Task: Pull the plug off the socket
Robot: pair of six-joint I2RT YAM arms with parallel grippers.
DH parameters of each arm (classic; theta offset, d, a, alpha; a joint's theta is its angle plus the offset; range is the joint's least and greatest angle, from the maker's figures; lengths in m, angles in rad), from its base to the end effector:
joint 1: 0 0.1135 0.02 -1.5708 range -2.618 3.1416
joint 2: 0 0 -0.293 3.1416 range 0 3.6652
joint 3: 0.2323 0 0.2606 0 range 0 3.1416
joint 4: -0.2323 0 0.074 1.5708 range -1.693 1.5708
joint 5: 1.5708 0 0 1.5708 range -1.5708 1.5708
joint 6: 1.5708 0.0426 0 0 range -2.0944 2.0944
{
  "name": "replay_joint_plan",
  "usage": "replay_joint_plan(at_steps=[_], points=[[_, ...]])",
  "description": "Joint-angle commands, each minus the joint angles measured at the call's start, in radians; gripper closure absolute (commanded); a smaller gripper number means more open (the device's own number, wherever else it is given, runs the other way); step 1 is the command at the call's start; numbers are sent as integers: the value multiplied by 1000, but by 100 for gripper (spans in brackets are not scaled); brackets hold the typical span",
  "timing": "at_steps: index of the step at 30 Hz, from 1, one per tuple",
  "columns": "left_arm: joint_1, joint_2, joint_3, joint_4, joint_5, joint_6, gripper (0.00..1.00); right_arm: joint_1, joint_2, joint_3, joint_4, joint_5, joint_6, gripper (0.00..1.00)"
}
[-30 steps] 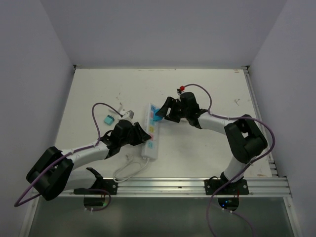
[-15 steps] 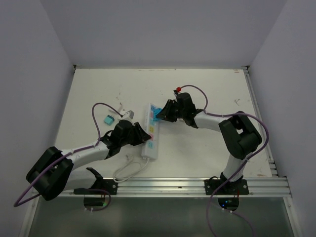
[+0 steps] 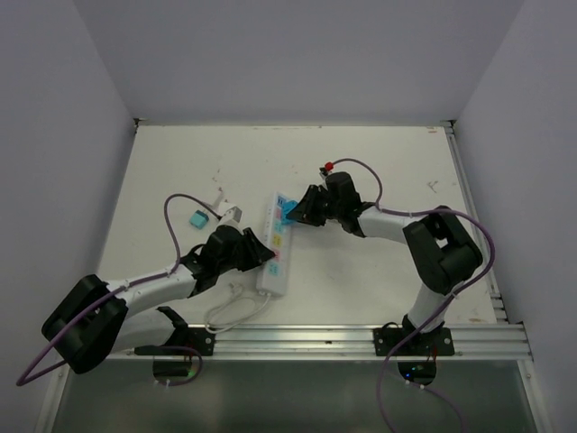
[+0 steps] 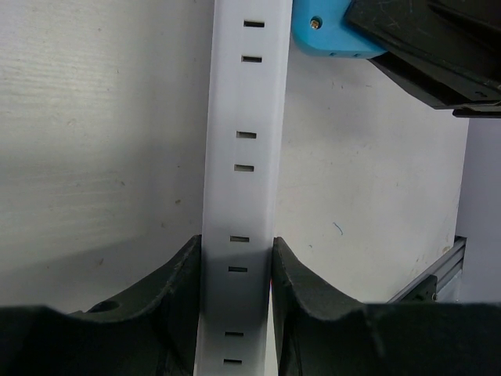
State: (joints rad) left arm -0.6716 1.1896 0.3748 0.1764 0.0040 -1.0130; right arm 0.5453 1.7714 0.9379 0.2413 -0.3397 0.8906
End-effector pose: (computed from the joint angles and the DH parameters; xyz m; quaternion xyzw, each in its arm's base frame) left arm 0.1739 -0.1384 0.1726 -0.1509 0.8805 -0.3366 0.2979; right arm 0.3244 0.2134 0.1895 0.0712 0.8707 0.4171 0.2507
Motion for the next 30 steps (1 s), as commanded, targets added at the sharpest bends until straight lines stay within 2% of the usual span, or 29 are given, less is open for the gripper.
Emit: replay_joint_plan(at_steps=[1,12,23,26,30], points=[[17,7,-50,-173,-177,-53,100,-50,-76,-30,26,15,-4,100],[17,33,-56,-210,-199,-116,100,-64,-147,-93,81,-1,39,100],[15,27,-59,-218,-216,-144,100,-73,-286,-113,-30,116,2,100],[17,27,-59,-203,-200,-139,100,-123,-323,-142,-53,126,-15,100],[17,25,-63,-158,-173,-122,100,-302,-392,-229,-85,119,-44,100]])
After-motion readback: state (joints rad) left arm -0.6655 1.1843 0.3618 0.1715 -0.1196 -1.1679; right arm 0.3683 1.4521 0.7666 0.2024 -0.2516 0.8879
